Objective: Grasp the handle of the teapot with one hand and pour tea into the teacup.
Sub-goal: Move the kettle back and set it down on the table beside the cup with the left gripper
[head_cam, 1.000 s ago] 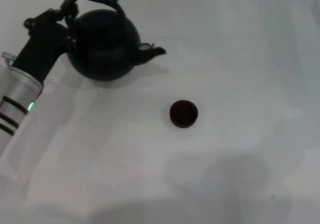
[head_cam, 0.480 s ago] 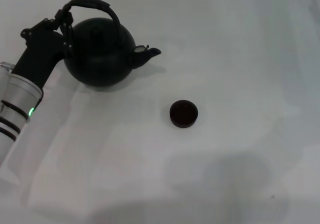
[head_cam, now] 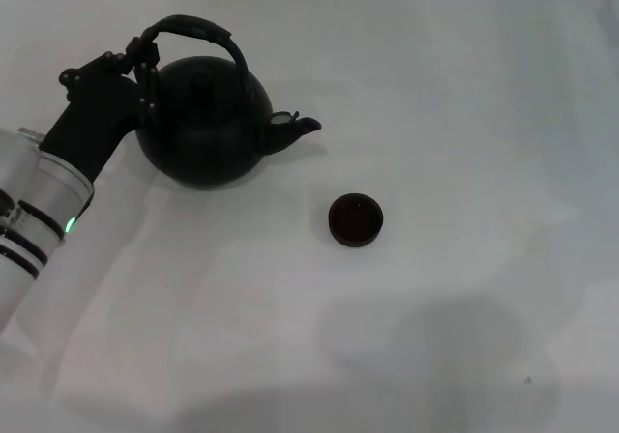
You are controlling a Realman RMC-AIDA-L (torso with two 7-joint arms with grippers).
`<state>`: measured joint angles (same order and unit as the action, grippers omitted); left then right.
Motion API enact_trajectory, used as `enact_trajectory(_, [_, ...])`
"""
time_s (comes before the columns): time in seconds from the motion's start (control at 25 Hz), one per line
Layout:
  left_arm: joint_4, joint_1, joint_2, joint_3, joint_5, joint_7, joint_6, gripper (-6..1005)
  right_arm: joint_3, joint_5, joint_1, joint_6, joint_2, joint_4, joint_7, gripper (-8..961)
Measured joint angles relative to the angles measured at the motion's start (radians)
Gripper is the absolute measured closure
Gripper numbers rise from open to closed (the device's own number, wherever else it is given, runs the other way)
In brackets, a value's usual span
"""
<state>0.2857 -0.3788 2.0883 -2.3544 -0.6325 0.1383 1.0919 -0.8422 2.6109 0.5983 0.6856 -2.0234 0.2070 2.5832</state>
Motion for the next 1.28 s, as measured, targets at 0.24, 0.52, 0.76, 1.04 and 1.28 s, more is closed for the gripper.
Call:
enact_trajectory(0.24, [-0.002,0.0,-0.001,0.0,0.0,0.0,-0.01,884,0.0,0.0,0.0,0.0,0.0,0.0,0.0,90])
enact_trajectory(0.52, [-0.002,0.0,-0.004,-0.01,0.0,0.003,-0.011,881,0.0,0.0,0.0,0.005,0.0,0.0,0.0,90])
enact_trajectory(0.76, [-0.002,-0.002,-0.003,-0.011,-0.001,0.003,-0.025,878,0.0,0.0,0.001,0.006,0.0,0.0,0.0,90])
enact_trajectory(1.04, [0.001,-0.002,-0.002,-0.011,-0.001,-0.002,-0.029,803,0.0,0.0,0.001,0.008,0.0,0.0,0.0,90])
enact_trajectory(1.28, [0.005,-0.001,-0.003,-0.011,0.0,-0.002,-0.019,693,0.0,0.0,0.002,0.008,0.0,0.0,0.0,90])
